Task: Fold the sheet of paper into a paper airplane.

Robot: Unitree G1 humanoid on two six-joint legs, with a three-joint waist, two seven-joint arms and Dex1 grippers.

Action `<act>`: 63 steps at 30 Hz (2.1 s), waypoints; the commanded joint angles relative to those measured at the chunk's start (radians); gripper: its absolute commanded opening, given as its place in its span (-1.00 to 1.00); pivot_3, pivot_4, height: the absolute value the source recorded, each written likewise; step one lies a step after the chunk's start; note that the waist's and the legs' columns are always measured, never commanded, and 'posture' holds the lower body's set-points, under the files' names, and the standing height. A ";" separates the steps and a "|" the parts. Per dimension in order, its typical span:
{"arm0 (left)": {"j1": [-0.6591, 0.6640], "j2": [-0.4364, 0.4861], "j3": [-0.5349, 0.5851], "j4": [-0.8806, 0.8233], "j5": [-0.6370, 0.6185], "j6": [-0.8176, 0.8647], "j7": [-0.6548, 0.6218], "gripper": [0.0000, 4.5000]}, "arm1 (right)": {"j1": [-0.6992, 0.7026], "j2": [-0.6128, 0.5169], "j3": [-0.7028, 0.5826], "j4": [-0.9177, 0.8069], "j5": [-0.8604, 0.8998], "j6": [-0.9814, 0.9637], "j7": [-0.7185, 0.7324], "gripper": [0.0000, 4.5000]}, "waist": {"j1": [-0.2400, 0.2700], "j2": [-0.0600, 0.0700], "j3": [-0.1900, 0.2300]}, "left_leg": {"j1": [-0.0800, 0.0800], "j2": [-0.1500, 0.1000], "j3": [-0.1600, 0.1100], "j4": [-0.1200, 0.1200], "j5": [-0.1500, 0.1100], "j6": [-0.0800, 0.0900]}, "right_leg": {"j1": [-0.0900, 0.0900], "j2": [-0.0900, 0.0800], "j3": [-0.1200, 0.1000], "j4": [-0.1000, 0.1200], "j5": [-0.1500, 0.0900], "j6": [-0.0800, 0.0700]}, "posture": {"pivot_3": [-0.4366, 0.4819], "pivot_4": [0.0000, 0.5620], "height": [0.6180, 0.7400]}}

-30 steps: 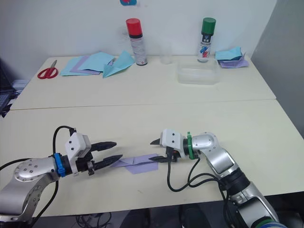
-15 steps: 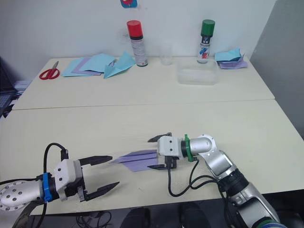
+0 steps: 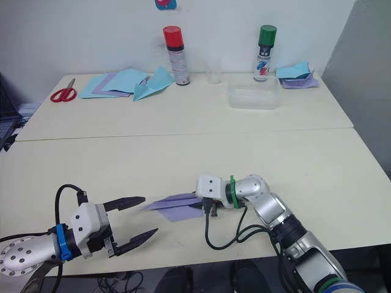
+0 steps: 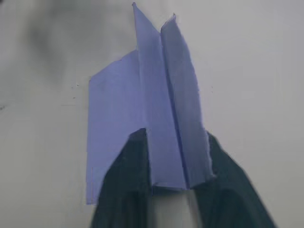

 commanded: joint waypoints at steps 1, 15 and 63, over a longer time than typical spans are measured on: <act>0.001 -0.002 0.013 -0.036 -0.032 0.021 0.012 1.00 | -0.003 0.007 -0.099 -0.128 0.154 0.304 -0.002 -0.99 | 0.000 0.000 0.000 | 0.000 0.000 0.000 0.000 0.000 0.000 | 0.000 0.000 0.000 0.000 0.000 0.000 | -0.05 -0.47 1.00; 0.009 -0.002 0.008 -0.010 -0.032 0.014 -0.010 1.00 | 0.001 0.008 -0.164 -0.268 0.256 0.696 -0.229 -0.81 | -0.001 0.000 0.000 | 0.000 -0.001 0.000 0.000 0.000 0.000 | 0.000 0.001 0.000 0.001 0.000 0.000 | -0.05 -0.47 1.00; -0.068 0.014 0.055 -0.125 -0.185 0.212 0.087 1.00 | -0.058 0.015 0.067 -0.148 -0.034 0.328 -0.195 -0.12 | -0.001 -0.001 -0.001 | 0.009 -0.001 0.000 0.001 0.000 0.000 | 0.008 0.003 0.000 0.001 0.000 0.000 | -0.05 -0.47 1.00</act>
